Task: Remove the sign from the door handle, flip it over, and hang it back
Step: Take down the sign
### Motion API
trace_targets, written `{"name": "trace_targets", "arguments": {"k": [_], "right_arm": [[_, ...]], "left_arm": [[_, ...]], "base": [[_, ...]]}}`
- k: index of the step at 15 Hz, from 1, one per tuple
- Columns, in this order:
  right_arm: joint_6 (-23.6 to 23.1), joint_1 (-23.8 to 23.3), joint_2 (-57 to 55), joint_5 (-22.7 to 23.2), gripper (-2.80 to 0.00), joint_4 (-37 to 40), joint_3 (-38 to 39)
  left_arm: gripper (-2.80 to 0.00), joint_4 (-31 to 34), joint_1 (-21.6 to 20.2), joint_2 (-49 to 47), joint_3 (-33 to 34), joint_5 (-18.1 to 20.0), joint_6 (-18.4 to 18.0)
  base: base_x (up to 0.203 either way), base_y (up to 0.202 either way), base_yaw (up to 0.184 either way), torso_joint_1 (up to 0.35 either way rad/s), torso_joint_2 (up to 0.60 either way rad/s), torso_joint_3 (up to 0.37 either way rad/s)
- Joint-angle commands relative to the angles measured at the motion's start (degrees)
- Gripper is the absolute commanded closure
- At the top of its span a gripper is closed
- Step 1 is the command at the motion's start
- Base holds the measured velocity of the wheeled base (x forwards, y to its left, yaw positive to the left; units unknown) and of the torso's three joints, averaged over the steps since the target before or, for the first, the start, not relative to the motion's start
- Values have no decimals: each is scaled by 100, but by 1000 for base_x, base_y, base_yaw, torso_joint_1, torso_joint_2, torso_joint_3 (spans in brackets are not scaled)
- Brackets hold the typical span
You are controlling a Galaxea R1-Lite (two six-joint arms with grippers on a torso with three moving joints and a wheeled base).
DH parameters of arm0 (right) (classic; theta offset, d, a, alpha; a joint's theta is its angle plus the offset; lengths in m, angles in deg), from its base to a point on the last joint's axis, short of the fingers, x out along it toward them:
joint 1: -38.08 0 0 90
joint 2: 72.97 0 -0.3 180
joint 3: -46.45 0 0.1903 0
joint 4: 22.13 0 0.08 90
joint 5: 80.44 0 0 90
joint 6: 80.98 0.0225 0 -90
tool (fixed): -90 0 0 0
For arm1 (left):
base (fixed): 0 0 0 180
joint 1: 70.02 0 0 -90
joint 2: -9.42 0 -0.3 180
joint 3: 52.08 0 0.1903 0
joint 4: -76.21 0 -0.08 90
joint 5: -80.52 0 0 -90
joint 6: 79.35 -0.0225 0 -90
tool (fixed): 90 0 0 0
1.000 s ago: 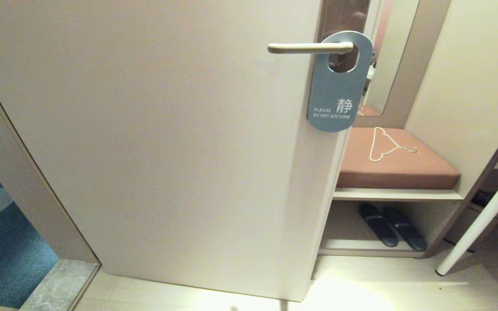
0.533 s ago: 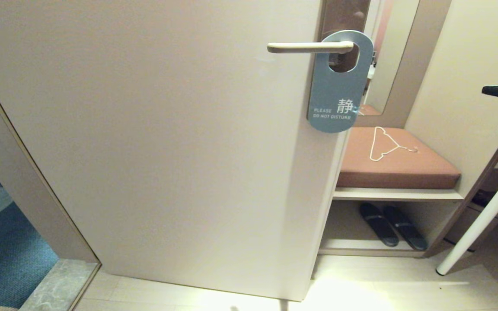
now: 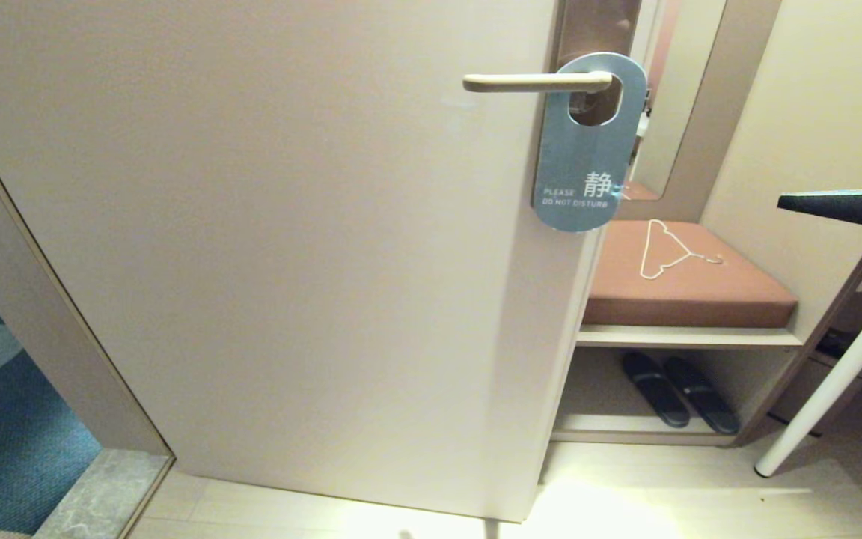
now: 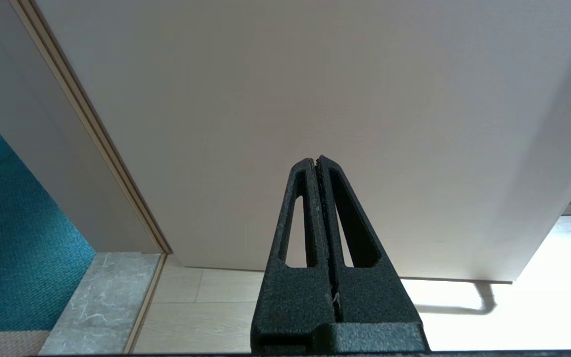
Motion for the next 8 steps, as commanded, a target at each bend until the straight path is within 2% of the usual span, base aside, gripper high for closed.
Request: {"name": "trace_targets", "arguments": {"k": [1, 8], "right_arm": [[-42, 46, -420, 127, 0, 6, -172], [-220, 981, -1686, 262, 0, -153, -1429]], "left_arm": [[0, 1, -2, -8, 1, 6, -1], [0, 1, -2, -8, 1, 6, -1]], "base": [[0, 0, 0, 0, 0, 0], [0, 0, 0, 0, 0, 0]]}}
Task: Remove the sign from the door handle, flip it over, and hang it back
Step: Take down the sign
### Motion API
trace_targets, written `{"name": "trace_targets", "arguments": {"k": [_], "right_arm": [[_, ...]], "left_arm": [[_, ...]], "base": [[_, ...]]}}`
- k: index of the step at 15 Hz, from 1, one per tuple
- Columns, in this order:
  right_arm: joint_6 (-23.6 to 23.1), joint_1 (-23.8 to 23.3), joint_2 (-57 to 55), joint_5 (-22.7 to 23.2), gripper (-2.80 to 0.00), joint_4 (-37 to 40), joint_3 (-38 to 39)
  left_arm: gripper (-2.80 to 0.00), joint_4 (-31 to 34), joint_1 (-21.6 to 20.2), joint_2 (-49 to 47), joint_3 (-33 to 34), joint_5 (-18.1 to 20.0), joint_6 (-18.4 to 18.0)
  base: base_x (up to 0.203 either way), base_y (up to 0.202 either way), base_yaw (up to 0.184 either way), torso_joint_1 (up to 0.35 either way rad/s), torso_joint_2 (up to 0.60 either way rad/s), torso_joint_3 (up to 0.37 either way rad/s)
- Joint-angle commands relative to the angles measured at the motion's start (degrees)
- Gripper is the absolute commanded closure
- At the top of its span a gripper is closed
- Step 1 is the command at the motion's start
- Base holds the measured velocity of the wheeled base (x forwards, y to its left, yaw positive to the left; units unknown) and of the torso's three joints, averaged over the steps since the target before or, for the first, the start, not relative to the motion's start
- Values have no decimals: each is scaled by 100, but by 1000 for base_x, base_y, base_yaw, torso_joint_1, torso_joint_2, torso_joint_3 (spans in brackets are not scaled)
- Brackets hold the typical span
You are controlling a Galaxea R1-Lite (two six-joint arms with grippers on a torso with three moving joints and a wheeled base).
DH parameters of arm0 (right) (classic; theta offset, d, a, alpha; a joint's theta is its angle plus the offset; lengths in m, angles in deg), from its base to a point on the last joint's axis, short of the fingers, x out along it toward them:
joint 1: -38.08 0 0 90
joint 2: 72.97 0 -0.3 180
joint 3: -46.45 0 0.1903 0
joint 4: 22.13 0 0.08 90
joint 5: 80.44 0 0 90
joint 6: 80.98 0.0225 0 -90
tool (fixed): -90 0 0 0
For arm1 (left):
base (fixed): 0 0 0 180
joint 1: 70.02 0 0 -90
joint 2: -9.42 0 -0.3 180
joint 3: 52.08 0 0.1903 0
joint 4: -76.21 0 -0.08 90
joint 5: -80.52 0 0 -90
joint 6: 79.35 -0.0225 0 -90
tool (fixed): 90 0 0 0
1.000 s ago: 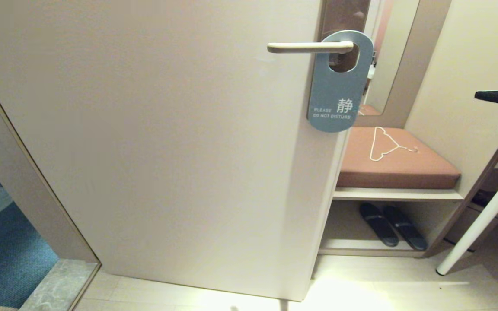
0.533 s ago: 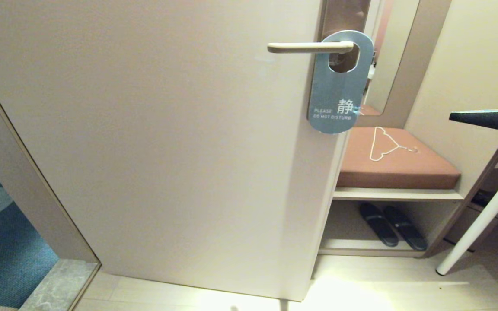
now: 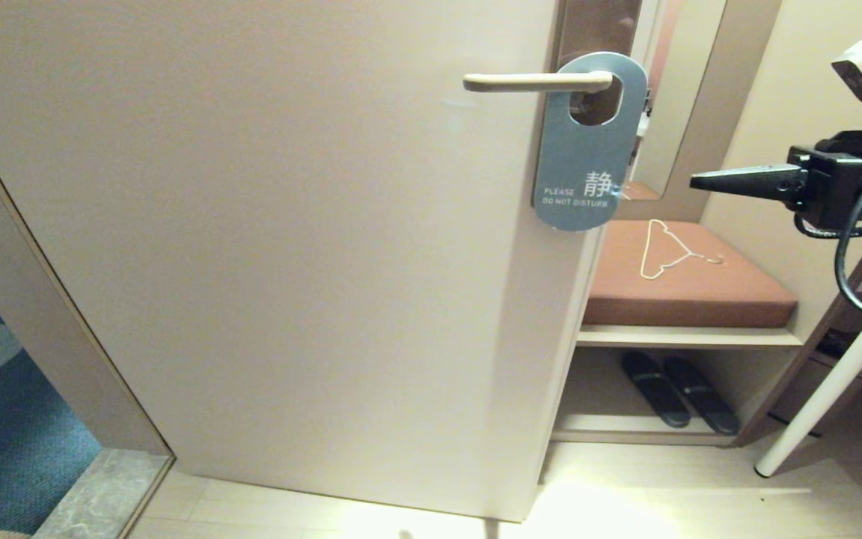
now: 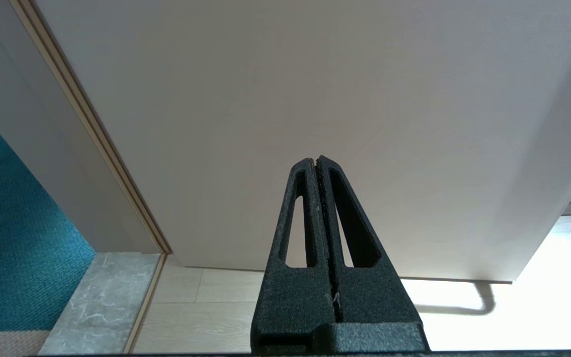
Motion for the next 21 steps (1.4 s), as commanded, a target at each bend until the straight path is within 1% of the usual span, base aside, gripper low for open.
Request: {"name": "trace_targets", "arguments": {"k": [1, 3, 7, 10, 14, 21], "right_arm": [[-24, 230, -471, 56, 0, -1, -358], [-36, 401, -662, 123, 0, -6, -652], [-191, 469, -878, 218, 0, -13, -972], [-305, 442, -887, 218, 0, -4, -929], [-313, 425, -842, 218, 0, 3, -910], [-322, 171, -507, 228, 0, 40, -542]], "left_arm": [[0, 2, -2, -8, 1, -1, -1], [0, 2, -2, -8, 1, -1, -1], [0, 2, -2, -8, 1, -1, -1], [0, 2, -2, -8, 1, -1, -1], [0, 2, -2, -8, 1, -1, -1], [0, 2, -2, -8, 1, -1, -1]], "base": [[0, 0, 0, 0, 0, 0], [0, 0, 0, 0, 0, 0], [0, 0, 0, 0, 0, 0], [0, 0, 0, 0, 0, 0], [0, 0, 0, 0, 0, 0], [0, 0, 0, 0, 0, 0]]}}
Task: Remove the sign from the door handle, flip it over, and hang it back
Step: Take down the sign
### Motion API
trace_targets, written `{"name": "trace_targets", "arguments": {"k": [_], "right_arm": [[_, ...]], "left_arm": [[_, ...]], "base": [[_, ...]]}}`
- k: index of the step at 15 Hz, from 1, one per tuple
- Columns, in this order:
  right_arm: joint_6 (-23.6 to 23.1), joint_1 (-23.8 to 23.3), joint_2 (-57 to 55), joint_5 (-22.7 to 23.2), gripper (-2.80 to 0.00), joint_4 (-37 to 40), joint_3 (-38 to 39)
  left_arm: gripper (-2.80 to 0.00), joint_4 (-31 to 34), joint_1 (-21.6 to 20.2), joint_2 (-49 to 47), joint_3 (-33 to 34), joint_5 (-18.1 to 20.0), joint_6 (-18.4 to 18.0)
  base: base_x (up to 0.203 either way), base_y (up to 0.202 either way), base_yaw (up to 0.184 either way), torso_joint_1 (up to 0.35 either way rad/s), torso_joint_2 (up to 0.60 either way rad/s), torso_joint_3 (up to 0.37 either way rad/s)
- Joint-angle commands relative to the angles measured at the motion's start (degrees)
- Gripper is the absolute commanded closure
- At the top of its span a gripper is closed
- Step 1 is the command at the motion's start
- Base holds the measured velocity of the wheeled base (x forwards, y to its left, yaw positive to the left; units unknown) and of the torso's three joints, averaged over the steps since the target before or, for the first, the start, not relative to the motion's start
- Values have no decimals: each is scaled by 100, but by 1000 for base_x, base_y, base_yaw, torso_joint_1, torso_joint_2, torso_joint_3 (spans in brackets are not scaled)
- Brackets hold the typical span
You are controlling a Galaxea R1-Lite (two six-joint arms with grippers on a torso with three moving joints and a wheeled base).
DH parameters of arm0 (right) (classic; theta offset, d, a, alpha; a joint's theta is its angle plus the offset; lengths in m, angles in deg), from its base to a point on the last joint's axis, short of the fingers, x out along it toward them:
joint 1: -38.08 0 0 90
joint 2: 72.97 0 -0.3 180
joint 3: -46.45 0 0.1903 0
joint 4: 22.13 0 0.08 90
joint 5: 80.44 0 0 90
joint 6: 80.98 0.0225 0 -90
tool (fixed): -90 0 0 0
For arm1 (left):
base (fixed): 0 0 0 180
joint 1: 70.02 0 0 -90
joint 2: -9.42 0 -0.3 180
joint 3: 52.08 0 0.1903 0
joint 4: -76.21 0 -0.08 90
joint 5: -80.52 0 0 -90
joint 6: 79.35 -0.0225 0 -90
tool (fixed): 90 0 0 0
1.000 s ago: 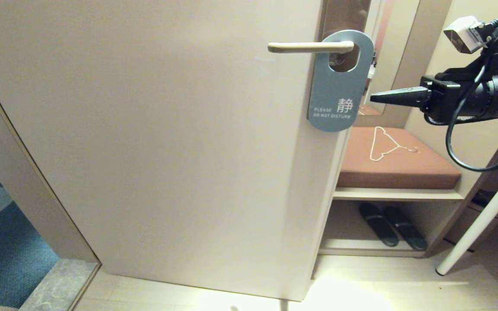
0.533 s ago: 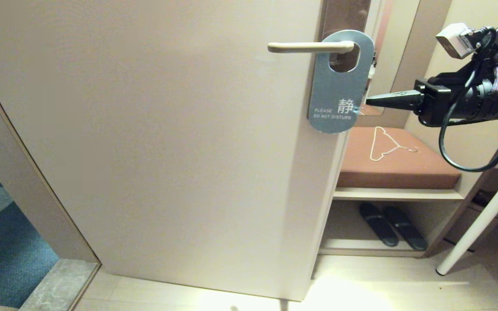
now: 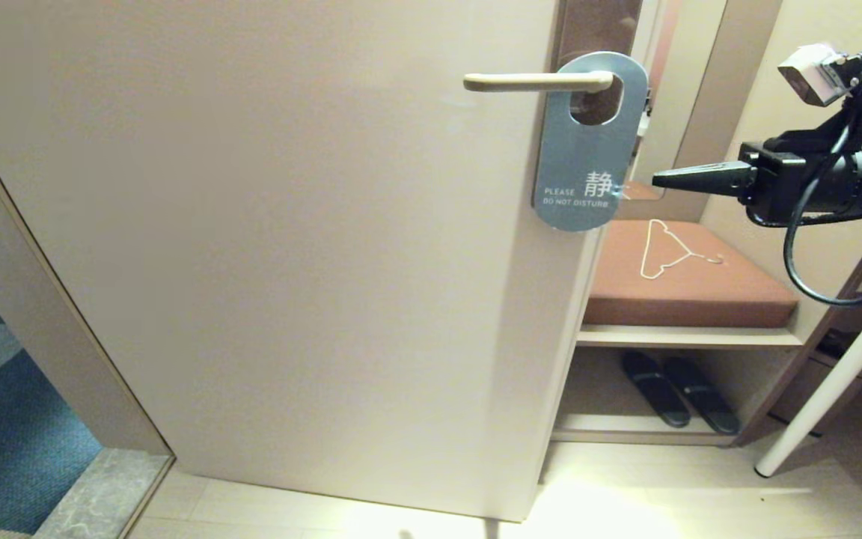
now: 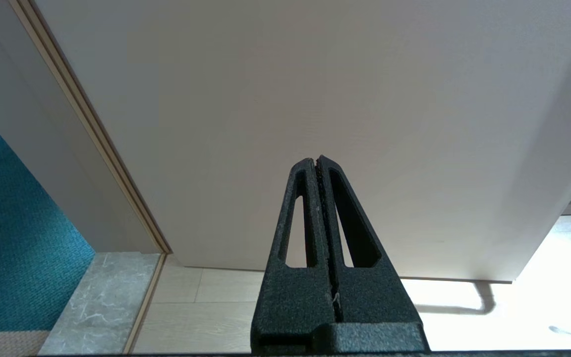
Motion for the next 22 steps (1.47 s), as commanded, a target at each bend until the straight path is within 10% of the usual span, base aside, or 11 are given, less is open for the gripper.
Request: {"name": "trace_targets", "arguments": {"k": [1, 2, 22], "right_arm": [[-13, -32, 127, 53, 0, 3, 70], [-13, -27, 154, 70, -280, 3, 96], [-4, 281, -81, 176, -280, -29, 43]], "left_arm": [[0, 2, -2, -8, 1, -2, -1], [0, 2, -2, -8, 1, -5, -1], [0, 2, -2, -8, 1, -1, -1]], "base": [[0, 0, 0, 0, 0, 0], [0, 0, 0, 0, 0, 0], [0, 0, 0, 0, 0, 0]]}}
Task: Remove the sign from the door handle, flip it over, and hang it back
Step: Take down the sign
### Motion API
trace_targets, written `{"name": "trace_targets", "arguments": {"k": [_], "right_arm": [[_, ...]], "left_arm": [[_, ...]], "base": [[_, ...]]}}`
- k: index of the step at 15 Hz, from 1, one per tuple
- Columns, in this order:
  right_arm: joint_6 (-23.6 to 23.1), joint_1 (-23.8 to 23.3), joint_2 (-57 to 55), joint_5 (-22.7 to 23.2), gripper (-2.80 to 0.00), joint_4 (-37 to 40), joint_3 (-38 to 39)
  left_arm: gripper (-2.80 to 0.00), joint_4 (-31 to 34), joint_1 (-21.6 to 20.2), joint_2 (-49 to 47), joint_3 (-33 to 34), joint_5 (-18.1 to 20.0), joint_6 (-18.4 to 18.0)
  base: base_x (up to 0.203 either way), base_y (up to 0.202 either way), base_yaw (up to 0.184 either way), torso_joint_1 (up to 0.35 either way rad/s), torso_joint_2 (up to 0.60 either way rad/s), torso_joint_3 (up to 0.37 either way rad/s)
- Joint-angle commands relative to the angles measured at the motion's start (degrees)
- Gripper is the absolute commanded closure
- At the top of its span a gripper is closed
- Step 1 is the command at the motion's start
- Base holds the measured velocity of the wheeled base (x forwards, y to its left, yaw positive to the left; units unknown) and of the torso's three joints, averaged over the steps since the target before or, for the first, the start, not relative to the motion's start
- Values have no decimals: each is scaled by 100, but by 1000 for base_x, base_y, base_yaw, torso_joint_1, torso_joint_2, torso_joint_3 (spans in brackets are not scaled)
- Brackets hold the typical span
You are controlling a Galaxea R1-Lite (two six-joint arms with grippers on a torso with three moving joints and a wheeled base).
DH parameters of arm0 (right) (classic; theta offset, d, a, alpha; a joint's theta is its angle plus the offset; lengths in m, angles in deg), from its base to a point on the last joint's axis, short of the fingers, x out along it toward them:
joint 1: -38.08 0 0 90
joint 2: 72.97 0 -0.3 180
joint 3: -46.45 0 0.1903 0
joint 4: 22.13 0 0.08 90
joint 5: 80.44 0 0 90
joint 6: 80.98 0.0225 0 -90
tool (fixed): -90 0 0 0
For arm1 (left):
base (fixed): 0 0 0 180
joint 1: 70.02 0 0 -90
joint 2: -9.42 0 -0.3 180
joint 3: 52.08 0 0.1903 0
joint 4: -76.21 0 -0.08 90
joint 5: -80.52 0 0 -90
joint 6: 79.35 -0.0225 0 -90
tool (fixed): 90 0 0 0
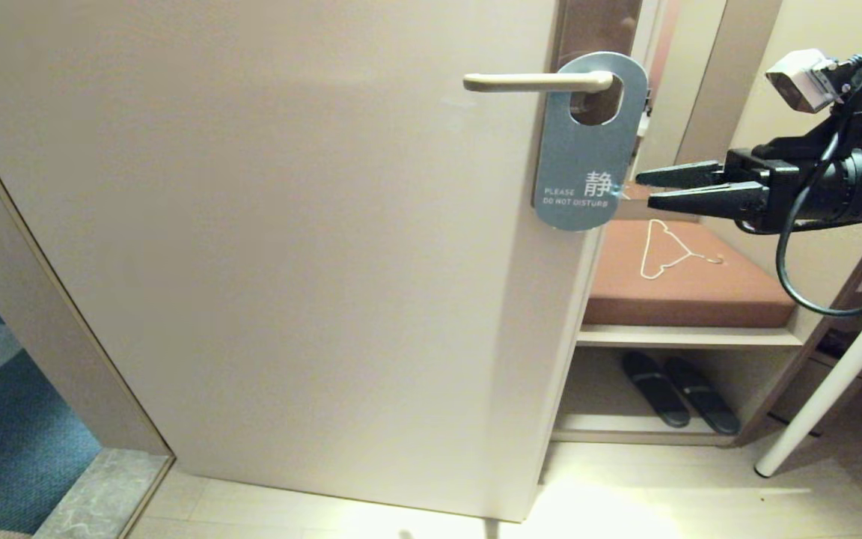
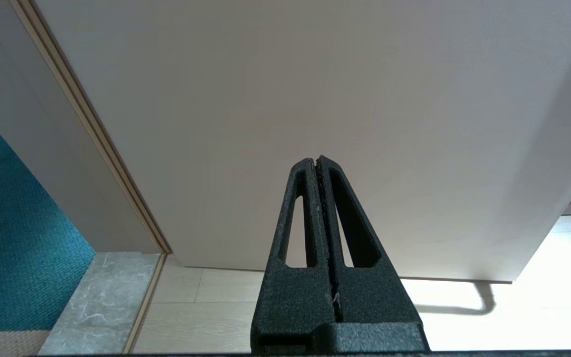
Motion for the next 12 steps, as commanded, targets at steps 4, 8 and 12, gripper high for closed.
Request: {"name": "trace_targets", "arguments": {"k": [4, 8, 12], "right_arm": [[-1, 36, -262, 166, -280, 13, -278], [-1, 36, -356, 469, -280, 13, -306], [24, 36, -528, 719, -280, 26, -502]], "left_arm": [[0, 0, -2, -8, 1, -2, -1], [0, 0, -2, -8, -1, -4, -1], [0, 0, -2, -8, 1, -2, -1]], "base": [[0, 0, 0, 0, 0, 0], [0, 0, 0, 0, 0, 0], [0, 0, 0, 0, 0, 0]]}}
